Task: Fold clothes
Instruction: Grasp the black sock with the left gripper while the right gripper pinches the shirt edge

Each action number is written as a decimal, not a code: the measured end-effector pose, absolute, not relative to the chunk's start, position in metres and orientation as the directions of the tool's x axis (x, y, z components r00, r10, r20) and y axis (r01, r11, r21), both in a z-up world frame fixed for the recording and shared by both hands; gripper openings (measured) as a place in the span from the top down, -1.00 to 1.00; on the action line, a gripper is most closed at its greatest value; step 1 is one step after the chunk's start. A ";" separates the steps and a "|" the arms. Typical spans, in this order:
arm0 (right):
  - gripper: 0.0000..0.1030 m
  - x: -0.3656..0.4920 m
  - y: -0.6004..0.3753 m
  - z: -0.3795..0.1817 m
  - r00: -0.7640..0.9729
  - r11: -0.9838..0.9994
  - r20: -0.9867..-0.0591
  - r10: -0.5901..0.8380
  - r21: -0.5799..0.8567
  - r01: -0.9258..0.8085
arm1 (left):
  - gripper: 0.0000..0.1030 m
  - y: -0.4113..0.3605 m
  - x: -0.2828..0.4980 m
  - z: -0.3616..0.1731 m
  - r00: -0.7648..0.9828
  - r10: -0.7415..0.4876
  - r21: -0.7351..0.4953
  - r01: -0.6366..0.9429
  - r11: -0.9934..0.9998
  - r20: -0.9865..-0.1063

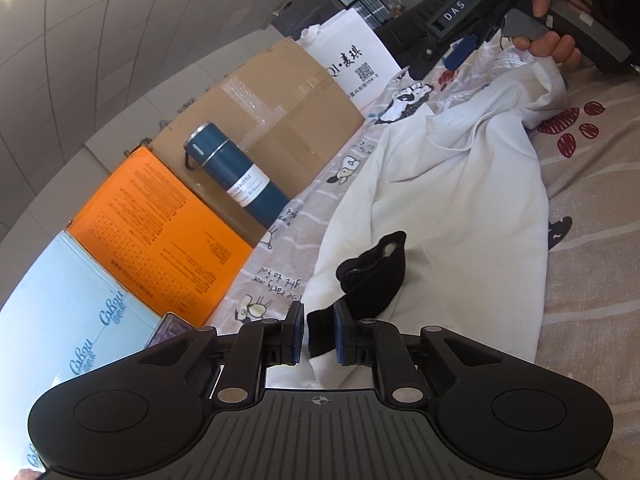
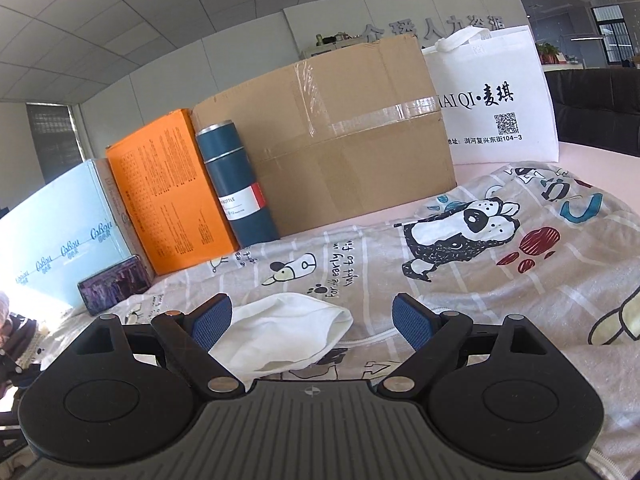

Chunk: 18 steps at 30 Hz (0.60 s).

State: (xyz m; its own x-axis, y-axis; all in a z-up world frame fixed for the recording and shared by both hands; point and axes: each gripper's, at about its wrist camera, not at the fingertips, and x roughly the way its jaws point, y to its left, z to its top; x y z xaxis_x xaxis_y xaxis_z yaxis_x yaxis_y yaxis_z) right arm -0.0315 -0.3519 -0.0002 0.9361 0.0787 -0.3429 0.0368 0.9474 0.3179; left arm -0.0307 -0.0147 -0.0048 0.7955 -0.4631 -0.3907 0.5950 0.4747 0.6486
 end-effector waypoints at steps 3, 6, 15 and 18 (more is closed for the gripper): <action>-0.69 -0.019 -0.358 -0.004 0.926 0.948 -0.370 0.073 0.315 0.051 | 0.72 -0.010 -0.021 0.000 0.801 -0.464 0.623 0.591 0.512 -0.378; -0.69 -0.008 -0.364 -0.008 0.923 0.937 -0.376 0.083 0.345 0.057 | 0.72 -0.008 -0.015 0.003 0.794 -0.469 0.597 0.604 0.528 -0.387; -0.69 0.007 -0.379 -0.026 0.916 0.889 -0.376 0.140 0.456 0.051 | 0.57 -0.001 -0.017 0.002 0.771 -0.480 0.552 0.635 0.540 -0.418; -0.69 0.008 -0.377 -0.027 0.910 0.889 -0.384 0.155 0.456 0.041 | 0.46 -0.001 -0.018 -0.003 0.750 -0.481 0.545 0.660 0.517 -0.453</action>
